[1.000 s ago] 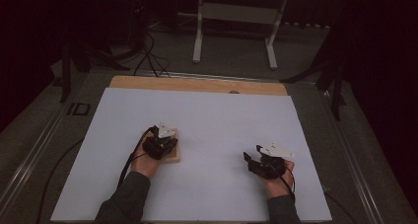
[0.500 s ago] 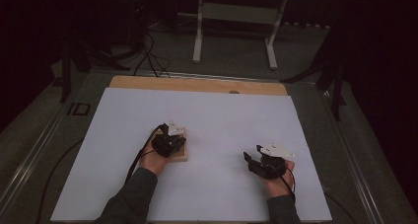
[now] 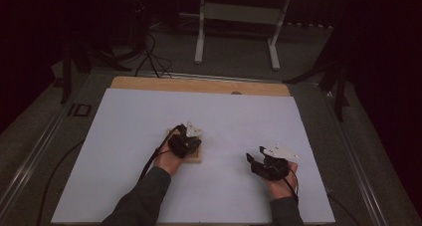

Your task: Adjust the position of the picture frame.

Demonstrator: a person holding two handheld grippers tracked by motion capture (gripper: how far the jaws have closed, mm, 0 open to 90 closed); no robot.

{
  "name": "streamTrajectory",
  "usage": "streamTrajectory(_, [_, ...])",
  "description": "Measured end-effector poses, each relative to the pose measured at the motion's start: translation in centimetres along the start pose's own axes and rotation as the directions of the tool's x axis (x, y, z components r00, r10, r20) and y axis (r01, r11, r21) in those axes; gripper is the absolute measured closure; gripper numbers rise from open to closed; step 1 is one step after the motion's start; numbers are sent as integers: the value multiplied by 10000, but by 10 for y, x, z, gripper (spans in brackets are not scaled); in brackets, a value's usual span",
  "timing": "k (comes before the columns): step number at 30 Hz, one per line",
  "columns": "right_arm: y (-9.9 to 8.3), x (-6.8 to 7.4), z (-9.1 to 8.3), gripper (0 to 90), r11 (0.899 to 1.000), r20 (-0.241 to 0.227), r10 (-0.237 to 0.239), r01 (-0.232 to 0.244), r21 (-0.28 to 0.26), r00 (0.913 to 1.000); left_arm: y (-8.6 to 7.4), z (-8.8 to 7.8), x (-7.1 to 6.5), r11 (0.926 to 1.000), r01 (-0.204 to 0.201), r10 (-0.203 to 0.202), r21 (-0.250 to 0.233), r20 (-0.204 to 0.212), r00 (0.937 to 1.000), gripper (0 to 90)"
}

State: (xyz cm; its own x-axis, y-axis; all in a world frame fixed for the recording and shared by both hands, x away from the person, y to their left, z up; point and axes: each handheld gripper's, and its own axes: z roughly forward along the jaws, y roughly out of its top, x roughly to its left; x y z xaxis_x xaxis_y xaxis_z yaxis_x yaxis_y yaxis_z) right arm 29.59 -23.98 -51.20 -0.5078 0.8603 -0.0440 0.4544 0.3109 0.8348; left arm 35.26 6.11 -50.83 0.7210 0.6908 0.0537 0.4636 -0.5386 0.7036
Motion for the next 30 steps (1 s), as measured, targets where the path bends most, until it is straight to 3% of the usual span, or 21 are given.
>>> streamTrajectory(10, [0,-1,0,413,10000,20,21,-21,11,10000,10,9,-9,9998,-171,170,28,306,9994,897])
streamTrajectory(17, [0,-1,-1,413,10000,39,58,-58,-10,10000,11,9,-8,9998,-173,173,-2,545,9984,864])
streamTrajectory(23, [0,-2,-1,413,10000,37,72,-72,-38,10000,9,1,-2,10000,-81,81,-9,231,9997,793])
streamTrajectory(30, [0,-1,-1,413,10000,26,34,-34,-6,10000,-5,-28,18,9988,331,-337,-361,-162,9993,733])
